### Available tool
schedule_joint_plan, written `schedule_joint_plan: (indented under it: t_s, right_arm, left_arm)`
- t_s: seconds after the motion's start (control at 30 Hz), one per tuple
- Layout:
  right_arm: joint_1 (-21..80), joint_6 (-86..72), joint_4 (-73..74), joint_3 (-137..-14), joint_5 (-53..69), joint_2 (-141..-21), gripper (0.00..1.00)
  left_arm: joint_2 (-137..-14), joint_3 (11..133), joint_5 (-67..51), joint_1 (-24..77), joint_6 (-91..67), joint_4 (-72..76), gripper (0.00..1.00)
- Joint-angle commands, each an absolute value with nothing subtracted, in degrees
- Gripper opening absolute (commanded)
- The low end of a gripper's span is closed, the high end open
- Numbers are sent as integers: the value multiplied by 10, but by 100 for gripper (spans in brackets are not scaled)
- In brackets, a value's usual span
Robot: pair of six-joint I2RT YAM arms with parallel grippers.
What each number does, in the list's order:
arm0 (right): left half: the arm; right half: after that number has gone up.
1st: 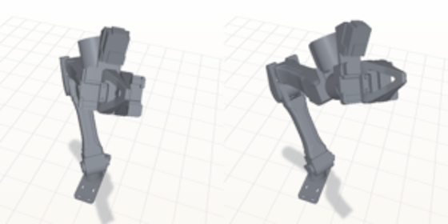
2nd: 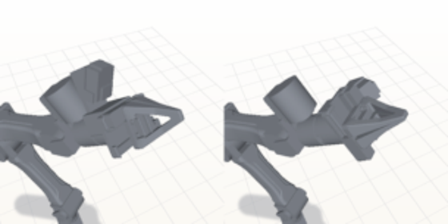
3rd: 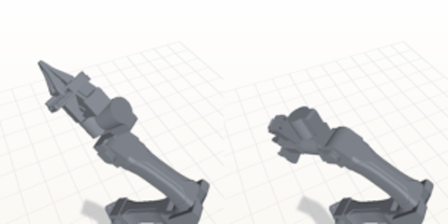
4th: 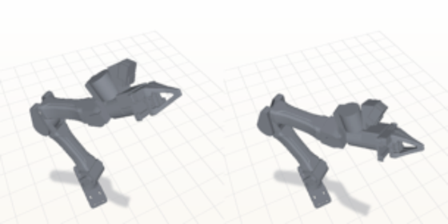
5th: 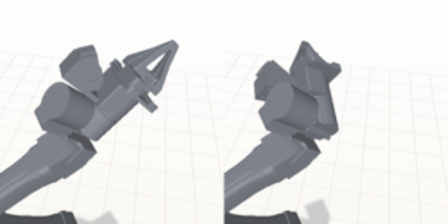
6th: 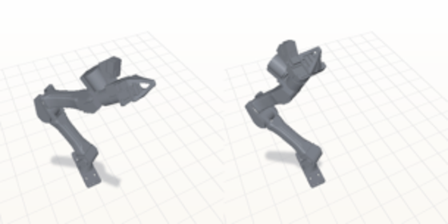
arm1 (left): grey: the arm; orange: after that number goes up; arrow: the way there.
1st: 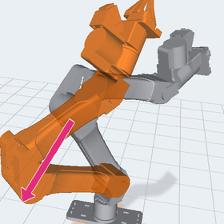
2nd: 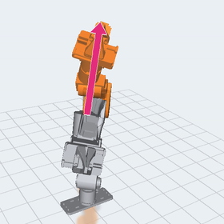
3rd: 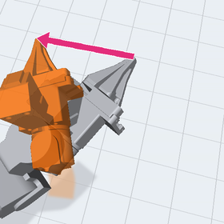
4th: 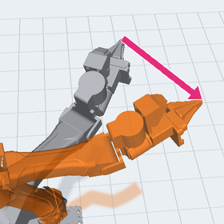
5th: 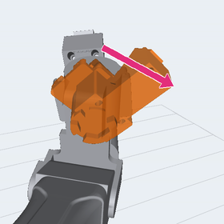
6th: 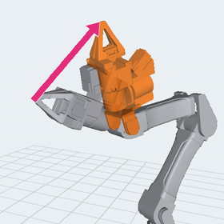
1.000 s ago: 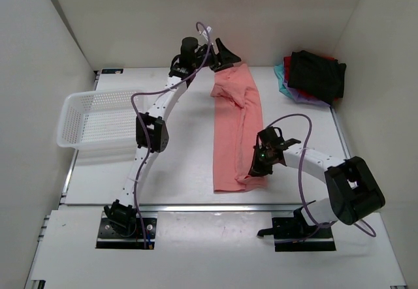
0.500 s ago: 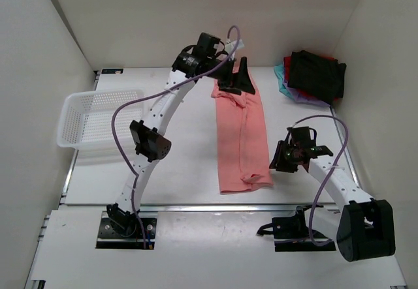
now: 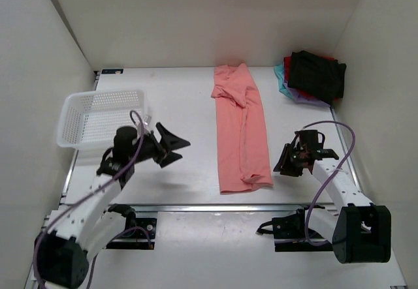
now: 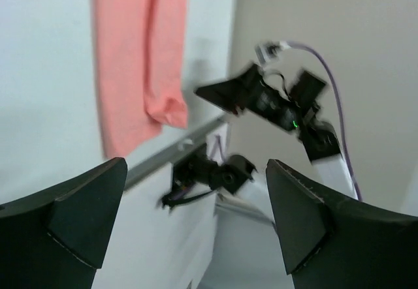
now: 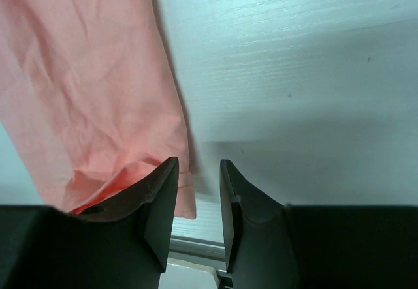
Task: Fold and stack the t-shirts
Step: Grab the bottom of the folded rectangular tshirt with both arms
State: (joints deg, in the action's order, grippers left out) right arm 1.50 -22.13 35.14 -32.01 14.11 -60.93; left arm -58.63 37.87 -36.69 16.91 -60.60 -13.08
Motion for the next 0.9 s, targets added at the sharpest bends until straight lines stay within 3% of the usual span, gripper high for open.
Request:
schedule_joint_plan:
  t_s: [0.0, 0.13, 0.4, 0.87]
  right_arm:
    - [4, -207, 367, -340, 138, -606, 29]
    - [1, -215, 373, -336, 144, -603, 29]
    - [3, -238, 368, -333, 176, -611, 37]
    - [27, -271, 381, -330, 144, -614, 37]
  left_arm:
    - [-468, 241, -366, 199, -773, 103, 99]
    - [-446, 207, -286, 267, -737, 101, 99]
    - [-534, 176, -277, 350, -679, 103, 99]
    - [-814, 286, -223, 471, -643, 84, 98]
